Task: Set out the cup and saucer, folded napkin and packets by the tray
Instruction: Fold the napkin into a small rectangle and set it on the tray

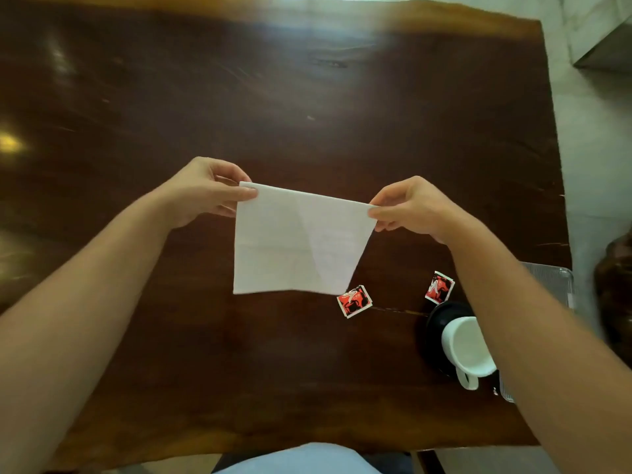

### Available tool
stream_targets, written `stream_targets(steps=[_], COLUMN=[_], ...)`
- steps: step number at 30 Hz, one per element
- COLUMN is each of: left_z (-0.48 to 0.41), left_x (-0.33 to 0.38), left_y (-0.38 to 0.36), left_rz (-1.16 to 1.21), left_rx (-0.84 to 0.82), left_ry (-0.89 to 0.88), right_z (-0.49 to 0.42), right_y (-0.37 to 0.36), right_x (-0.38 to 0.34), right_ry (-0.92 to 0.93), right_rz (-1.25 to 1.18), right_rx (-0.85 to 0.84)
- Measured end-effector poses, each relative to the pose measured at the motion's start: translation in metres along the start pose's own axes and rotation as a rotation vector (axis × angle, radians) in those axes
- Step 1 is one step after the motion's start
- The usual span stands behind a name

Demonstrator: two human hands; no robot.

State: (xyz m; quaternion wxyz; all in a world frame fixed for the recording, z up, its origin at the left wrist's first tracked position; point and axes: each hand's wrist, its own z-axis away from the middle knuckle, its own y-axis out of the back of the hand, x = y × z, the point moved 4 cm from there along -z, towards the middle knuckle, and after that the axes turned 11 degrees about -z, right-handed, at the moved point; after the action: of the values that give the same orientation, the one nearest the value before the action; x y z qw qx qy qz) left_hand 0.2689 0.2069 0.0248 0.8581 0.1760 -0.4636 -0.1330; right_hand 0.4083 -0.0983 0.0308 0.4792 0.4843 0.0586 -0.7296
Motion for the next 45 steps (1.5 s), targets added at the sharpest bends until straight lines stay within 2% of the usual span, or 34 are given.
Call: stream_targets(steps=[4, 7, 12, 16, 20, 24, 28, 33, 36, 38, 42, 45], left_z=[-0.038, -0.055, -0.058, -0.031, 0.001, 0.014, 0.011, -0.003, -0.007, -0.006, -0.015, -0.028], left_x=[-0.019, -0.029, -0.035, -0.038, -0.058, -0.088, -0.106, -0.099, -0.095, -0.091, -0.079, -0.083], left_y=[-0.028, -0.048, -0.054, -0.061, -0.09, -0.122, -0.139, -0.138, -0.141, -0.147, -0.173, -0.182], left_rz=[-0.276, -0.422, -0.457, -0.621, -0.737, -0.845, -0.955, -1.004, -1.032, -1.028, -1.049, -1.102], left_rx=[0.23, 0.341, 0.459, 0.453, 0.384, 0.243, 0.107, 0.126, 0.133, 0.163, 0.123, 0.098], left_ry=[0.131, 0.174, 0.05, -0.188, -0.343, -0.289, -0.161, -0.133, -0.098, -0.128, -0.269, -0.272], right_z=[-0.034, -0.051, -0.051, -0.025, -0.001, 0.005, 0.003, -0.003, -0.007, -0.007, -0.012, -0.025], right_y=[-0.017, -0.033, -0.043, -0.054, -0.069, -0.089, -0.103, -0.107, -0.113, -0.118, -0.125, -0.145], right_x=[0.024, 0.041, 0.05, 0.061, 0.091, 0.115, 0.128, 0.12, 0.114, 0.11, 0.092, 0.073], right_ry=[-0.059, -0.086, 0.018, 0.185, 0.226, 0.188, 0.046, 0.003, -0.09, -0.121, 0.02, 0.129], right_rz=[0.107, 0.164, 0.151, 0.218, 0.32, 0.456, 0.533, 0.546, 0.497, 0.561, 0.528, 0.482], right_rx=[0.251, 0.353, 0.476, 0.444, 0.379, 0.288, 0.167, 0.159, 0.135, 0.151, 0.287, 0.29])
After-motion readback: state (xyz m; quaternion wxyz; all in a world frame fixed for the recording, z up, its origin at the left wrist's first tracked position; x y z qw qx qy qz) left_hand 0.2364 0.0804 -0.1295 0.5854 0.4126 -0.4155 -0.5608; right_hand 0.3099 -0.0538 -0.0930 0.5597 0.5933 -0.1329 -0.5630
